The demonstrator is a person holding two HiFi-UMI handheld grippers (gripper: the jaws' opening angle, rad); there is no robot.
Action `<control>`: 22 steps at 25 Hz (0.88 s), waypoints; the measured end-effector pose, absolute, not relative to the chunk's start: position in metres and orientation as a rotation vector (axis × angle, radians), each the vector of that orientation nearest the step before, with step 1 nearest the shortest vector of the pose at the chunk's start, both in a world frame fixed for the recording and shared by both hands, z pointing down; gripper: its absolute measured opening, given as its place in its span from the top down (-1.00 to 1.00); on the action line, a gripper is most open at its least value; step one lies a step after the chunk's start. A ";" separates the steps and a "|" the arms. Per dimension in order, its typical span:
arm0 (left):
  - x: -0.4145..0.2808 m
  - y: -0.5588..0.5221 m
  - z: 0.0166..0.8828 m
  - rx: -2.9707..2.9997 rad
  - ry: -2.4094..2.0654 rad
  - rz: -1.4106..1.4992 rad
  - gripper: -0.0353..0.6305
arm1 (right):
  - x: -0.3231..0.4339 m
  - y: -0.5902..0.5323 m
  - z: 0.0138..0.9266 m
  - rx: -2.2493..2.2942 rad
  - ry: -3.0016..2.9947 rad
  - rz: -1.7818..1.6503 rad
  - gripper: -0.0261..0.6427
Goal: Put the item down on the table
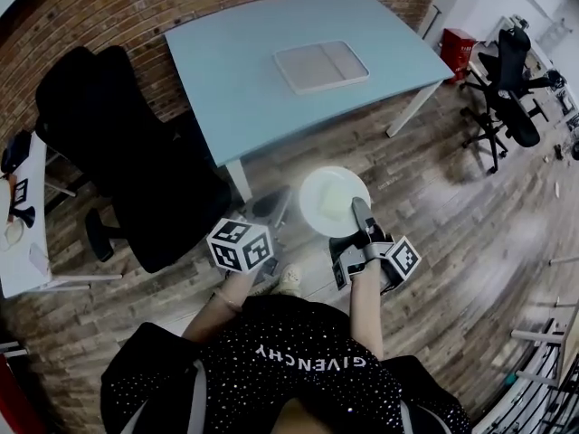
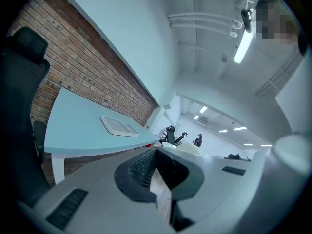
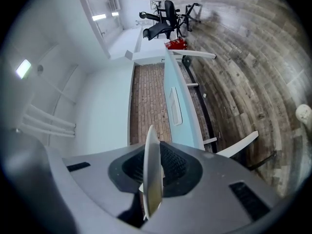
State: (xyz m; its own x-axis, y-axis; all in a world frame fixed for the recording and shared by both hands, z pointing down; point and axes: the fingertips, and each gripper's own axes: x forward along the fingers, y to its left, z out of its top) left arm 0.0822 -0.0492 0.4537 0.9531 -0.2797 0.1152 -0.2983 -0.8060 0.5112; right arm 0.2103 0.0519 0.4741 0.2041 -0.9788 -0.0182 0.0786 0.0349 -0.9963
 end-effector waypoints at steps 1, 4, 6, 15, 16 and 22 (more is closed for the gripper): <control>0.091 -0.055 0.455 2.555 -0.423 0.041 0.86 | 0.220 0.046 0.475 -1.216 1.019 -1.083 0.78; 0.110 -0.065 0.460 2.545 -0.461 0.033 0.86 | 0.243 0.033 0.479 -1.211 1.033 -1.106 0.78; 0.119 -0.068 0.460 2.542 -0.479 0.030 0.86 | 0.255 0.026 0.479 -1.205 1.040 -1.114 0.78; 0.130 -0.092 0.464 2.526 -0.568 0.066 0.86 | 0.270 0.005 0.477 -1.155 1.048 -1.154 0.78; 0.134 -0.095 0.464 2.528 -0.567 0.072 0.86 | 0.272 0.003 0.477 -1.152 1.043 -1.155 0.78; 0.171 -0.119 0.462 2.545 -0.525 0.094 0.86 | 0.307 -0.011 0.483 -1.181 0.988 -1.133 0.78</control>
